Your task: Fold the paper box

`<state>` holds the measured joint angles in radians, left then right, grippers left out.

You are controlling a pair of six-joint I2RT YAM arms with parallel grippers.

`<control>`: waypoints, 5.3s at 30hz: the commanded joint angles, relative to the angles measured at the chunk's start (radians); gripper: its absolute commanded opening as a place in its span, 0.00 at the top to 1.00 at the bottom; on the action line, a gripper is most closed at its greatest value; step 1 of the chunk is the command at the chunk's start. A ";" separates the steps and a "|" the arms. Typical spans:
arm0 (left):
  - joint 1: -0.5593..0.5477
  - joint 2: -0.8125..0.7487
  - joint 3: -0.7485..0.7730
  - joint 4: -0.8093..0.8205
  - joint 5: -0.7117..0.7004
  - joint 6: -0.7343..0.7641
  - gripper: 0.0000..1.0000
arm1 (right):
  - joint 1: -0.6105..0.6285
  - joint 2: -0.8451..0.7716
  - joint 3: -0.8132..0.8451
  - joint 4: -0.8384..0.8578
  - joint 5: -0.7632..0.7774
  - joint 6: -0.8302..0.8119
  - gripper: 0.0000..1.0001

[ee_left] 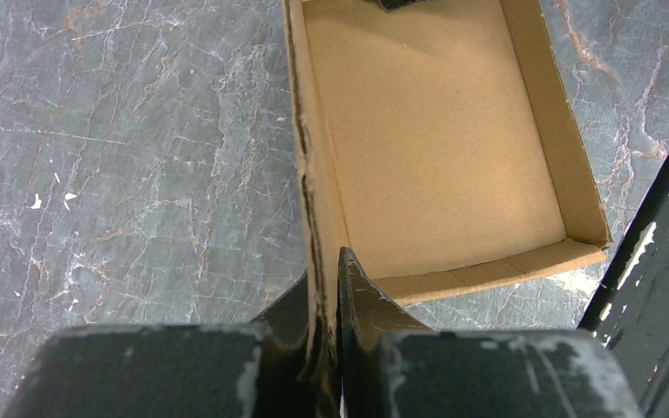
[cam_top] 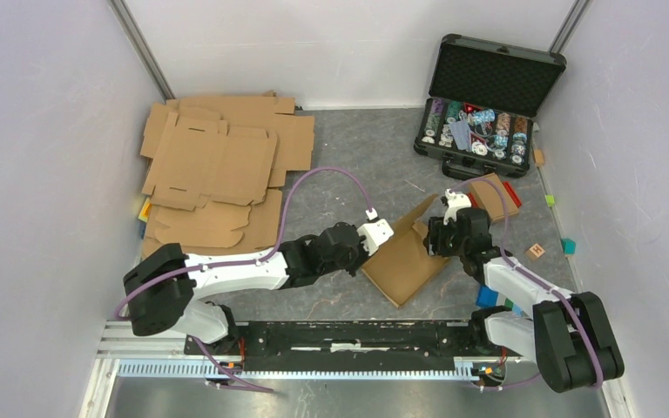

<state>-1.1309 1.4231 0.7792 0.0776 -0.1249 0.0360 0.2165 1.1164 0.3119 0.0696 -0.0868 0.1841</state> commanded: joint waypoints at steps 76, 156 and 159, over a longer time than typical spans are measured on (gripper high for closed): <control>0.077 -0.028 -0.016 0.002 -0.070 0.000 0.88 | 0.194 -0.064 0.038 -0.219 0.172 -0.002 0.37; 0.210 -0.091 -0.115 0.114 0.036 -0.194 0.55 | 0.242 -0.051 -0.192 0.532 0.348 0.063 0.38; 0.212 -0.098 -0.118 0.109 0.038 -0.192 0.57 | 0.242 -0.148 -0.223 0.538 0.356 0.052 0.25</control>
<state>-0.9249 1.3617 0.6678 0.1448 -0.1013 -0.1196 0.4564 1.0737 0.1280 0.5625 0.2359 0.2382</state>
